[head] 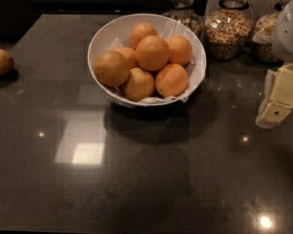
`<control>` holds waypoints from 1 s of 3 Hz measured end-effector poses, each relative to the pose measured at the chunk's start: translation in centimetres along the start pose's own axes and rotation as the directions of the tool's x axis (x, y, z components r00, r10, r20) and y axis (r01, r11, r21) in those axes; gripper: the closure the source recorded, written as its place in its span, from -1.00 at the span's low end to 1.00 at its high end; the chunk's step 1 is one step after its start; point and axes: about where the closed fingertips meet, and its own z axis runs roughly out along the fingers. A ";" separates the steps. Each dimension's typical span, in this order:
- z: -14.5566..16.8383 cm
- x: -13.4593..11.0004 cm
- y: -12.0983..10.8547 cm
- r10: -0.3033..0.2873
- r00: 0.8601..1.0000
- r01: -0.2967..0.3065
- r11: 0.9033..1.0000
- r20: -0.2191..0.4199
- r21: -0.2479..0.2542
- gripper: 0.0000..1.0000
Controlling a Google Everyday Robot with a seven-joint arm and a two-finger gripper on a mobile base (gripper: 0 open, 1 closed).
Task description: Pick orange from white bowl
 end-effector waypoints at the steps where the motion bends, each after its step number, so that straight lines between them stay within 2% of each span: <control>1: 0.0 0.0 0.0 0.000 1.000 0.000 1.000 0.000 0.000 -1.00; 2: 0.2 -0.5 -0.3 -0.015 1.000 0.015 1.000 0.009 0.008 -1.00; 3: 1.0 -3.2 -1.7 -0.079 0.994 0.077 0.997 0.074 0.027 -1.00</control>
Offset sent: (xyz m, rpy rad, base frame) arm 0.0101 0.0099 -0.0056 0.0060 -0.0081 0.0411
